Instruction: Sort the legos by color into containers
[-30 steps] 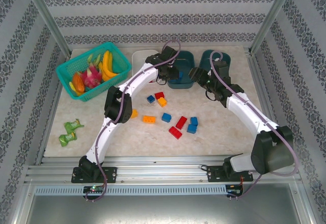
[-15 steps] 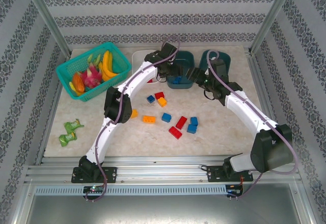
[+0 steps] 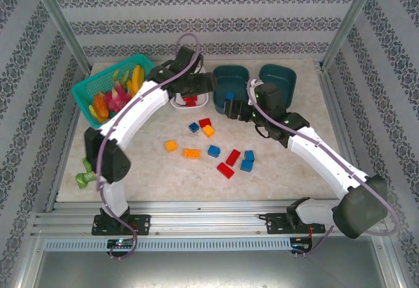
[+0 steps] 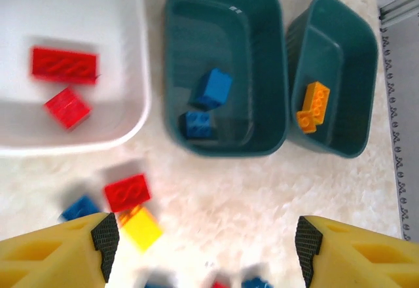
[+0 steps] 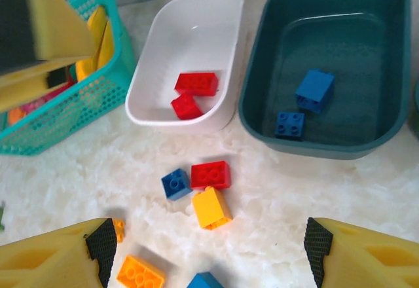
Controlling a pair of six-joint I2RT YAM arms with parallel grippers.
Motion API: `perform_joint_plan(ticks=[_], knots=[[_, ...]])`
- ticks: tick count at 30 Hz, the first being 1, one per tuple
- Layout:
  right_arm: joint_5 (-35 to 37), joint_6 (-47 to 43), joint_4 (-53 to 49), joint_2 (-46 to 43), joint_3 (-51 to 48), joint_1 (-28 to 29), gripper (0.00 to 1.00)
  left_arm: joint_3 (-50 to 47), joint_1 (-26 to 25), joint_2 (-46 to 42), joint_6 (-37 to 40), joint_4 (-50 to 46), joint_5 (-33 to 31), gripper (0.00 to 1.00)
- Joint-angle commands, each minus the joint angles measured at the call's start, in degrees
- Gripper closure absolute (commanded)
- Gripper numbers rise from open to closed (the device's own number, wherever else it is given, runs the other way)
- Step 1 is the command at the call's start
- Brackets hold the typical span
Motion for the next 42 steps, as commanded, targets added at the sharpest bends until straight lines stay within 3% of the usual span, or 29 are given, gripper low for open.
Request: perform_joint_plan(ticks=[1, 9, 13, 20, 33, 42], knots=[[3.2, -4.7, -3.4, -0.4, 1.3, 4.1, 0.22, -13.0, 1.5, -7.7, -3.6, 3.7, -1.4, 0.24], [2.9, -1.5, -4.6, 5.3, 0.0, 10.4, 0.22, -39.1, 1.5, -29.8, -7.1, 5.7, -2.2, 0.11], [-1.5, -4.5, -12.0, 16.0, 7.8, 9.9, 0.22, -49.6, 1.4, -40.0, -8.4, 8.4, 0.7, 0.07], [-1.5, -10.5, -22.9, 34.6, 23.0, 9.5, 0.24, -59.4, 1.4, -52.7, -10.7, 9.6, 1.2, 0.03], [4.7, -14.6, -28.3, 51.1, 36.2, 8.4, 0.29, -59.3, 1.4, -56.1, -11.9, 6.7, 0.2, 0.03], [4.5, -15.9, -28.2, 55.2, 40.5, 8.4, 0.54, -59.6, 1.3, -54.7, -11.9, 8.5, 1.3, 0.04]])
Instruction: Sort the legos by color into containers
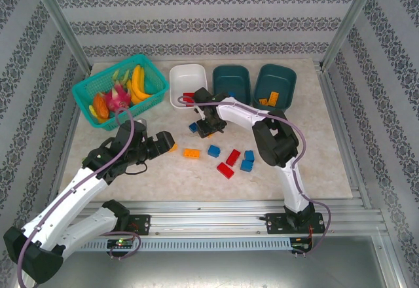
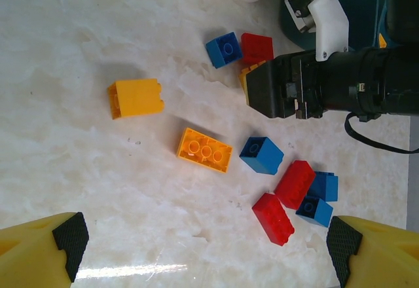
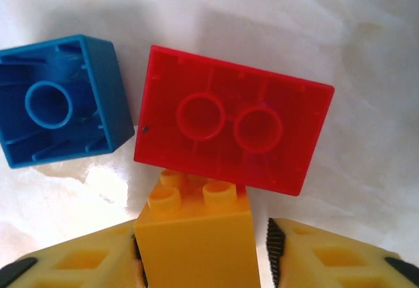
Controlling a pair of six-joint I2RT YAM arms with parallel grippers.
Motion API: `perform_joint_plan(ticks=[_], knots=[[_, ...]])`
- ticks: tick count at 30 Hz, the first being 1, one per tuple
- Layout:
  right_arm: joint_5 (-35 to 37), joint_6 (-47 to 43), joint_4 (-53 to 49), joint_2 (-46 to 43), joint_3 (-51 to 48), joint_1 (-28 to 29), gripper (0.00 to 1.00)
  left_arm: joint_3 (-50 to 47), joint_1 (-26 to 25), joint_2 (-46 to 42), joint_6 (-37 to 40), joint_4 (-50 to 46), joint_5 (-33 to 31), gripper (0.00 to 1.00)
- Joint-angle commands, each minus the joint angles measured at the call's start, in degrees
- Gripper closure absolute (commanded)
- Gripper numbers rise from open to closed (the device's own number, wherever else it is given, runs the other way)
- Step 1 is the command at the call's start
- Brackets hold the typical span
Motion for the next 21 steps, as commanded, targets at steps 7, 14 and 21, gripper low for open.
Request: perform_joint_plan(ticks=[7, 14, 21], knots=[[0.5, -0.5, -1.6, 0.1, 2.4, -0.1, 0.72, 1.0, 0.0, 2.1, -0.6, 3.9, 2.7, 0.05], [-0.8, 5.0, -0.7, -14.0, -5.2, -1.9, 0.75, 8.8, -1.9, 10.2, 3.0, 6.0, 4.1, 0.07], [0.8, 9.3, 1.4, -26.4, -10.9, -15.6, 0.76, 20.5, -4.4, 25.6, 7.6, 8.1, 6.1, 0.08]])
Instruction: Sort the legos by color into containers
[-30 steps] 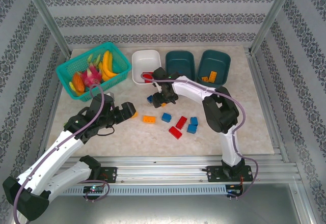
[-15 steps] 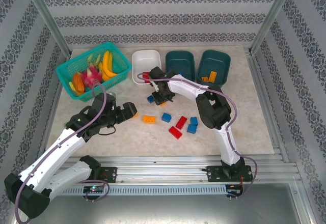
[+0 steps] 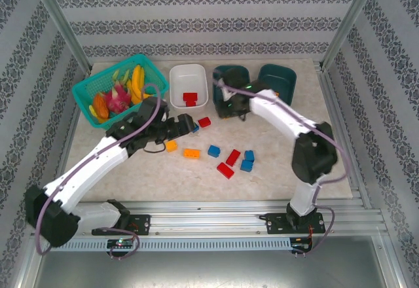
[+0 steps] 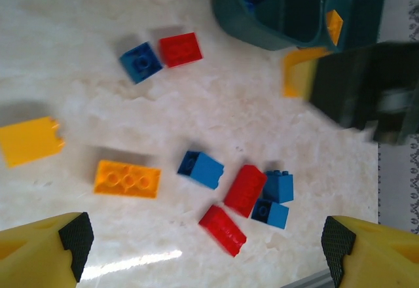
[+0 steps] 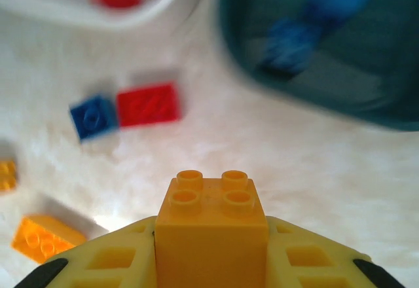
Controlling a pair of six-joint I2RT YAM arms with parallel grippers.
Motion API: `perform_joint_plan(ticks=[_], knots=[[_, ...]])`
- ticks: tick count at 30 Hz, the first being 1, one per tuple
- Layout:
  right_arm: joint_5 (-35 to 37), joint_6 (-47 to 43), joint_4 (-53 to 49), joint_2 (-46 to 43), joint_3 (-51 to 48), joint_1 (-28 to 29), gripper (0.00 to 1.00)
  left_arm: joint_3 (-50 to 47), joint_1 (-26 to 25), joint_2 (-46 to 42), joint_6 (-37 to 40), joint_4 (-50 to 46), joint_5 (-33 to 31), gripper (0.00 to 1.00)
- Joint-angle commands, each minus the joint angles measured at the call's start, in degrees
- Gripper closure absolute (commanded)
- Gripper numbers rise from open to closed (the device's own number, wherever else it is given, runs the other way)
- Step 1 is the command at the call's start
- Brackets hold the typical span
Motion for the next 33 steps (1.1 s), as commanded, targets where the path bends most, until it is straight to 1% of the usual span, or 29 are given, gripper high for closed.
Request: perform_joint_plan(ticks=[1, 4, 7, 11, 13, 17, 21, 26, 33], knots=[[1.9, 3.3, 1.3, -2.4, -1.9, -7.7, 0.76, 5.9, -1.1, 6.2, 4.3, 3.3, 1.8, 0.08], [1.0, 5.0, 2.2, -0.7, 0.7, -14.6, 0.76, 11.6, -1.2, 12.7, 5.8, 4.6, 3.6, 0.08], [-0.4, 6.9, 4.4, 3.7, 4.3, -20.3, 0.76, 17.9, -1.2, 19.4, 7.6, 4.4, 4.3, 0.08], [-2.0, 9.2, 4.5, 12.9, 12.4, -24.6, 0.75, 25.5, -1.2, 27.1, 9.1, 3.5, 4.1, 0.09], [-3.3, 9.5, 4.4, 17.3, 16.6, -25.5, 0.75, 28.8, -1.2, 30.5, 9.7, 3.0, 4.0, 0.09], [-4.1, 9.8, 0.6, 26.2, 26.6, -26.2, 0.75, 35.6, -1.2, 37.1, 10.8, 1.1, 3.4, 0.10], [-5.2, 11.2, -0.6, 31.9, 31.4, -26.7, 0.74, 41.4, -1.3, 42.2, 11.3, 0.4, 3.9, 0.10], [-6.9, 13.0, -2.2, 36.5, 35.1, -27.0, 0.73, 48.2, -2.0, 46.6, 12.9, -0.4, 5.0, 0.10], [-6.9, 13.8, -2.7, 37.9, 35.9, -27.0, 0.71, 58.5, -4.7, 51.3, 16.6, -1.6, 7.9, 0.10]])
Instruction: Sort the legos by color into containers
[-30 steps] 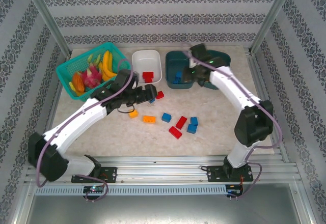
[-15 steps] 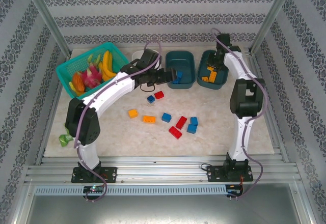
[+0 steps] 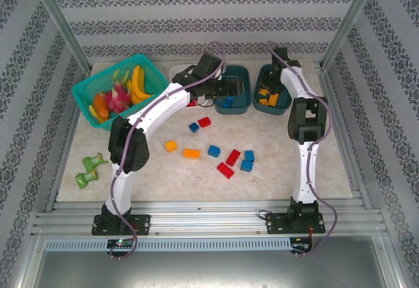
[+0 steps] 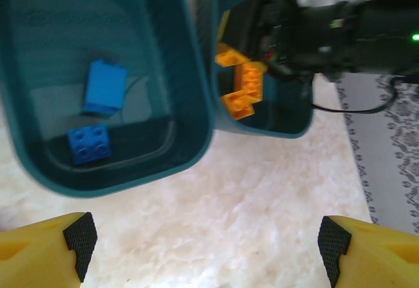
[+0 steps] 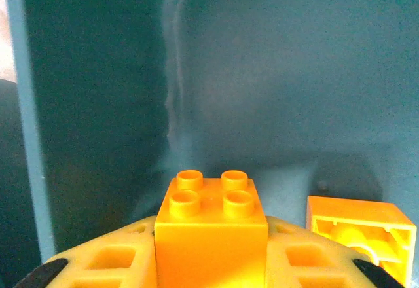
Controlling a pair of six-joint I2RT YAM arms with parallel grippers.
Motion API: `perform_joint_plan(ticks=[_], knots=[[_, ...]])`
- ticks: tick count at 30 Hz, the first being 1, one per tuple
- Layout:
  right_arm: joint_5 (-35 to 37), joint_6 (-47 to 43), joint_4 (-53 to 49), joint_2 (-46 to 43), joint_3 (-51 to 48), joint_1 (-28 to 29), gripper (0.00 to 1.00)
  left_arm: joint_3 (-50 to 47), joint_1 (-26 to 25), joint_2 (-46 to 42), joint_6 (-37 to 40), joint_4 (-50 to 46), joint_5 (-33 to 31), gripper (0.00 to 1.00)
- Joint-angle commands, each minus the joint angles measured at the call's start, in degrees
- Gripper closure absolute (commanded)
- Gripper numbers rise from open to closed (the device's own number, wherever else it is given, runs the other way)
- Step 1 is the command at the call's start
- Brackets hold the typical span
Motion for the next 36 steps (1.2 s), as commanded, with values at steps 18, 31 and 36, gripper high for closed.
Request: perform_joint_plan(ticks=[18, 31, 36], knots=[[-1.1, 1.1, -3.6, -2.0, 2.8, -0.4, 0.41, 11.9, -5.2, 2.4, 6.0, -6.1, -0.4, 0.10], [-0.5, 1.9, 18.1, -37.5, -31.9, 4.9, 0.40, 1.7, -3.3, -0.2, 14.4, -22.3, -15.2, 0.13], [-4.3, 3.9, 31.4, -54.7, -57.1, 10.1, 0.31, -5.7, -1.2, -0.4, 12.8, -19.2, -15.6, 0.11]])
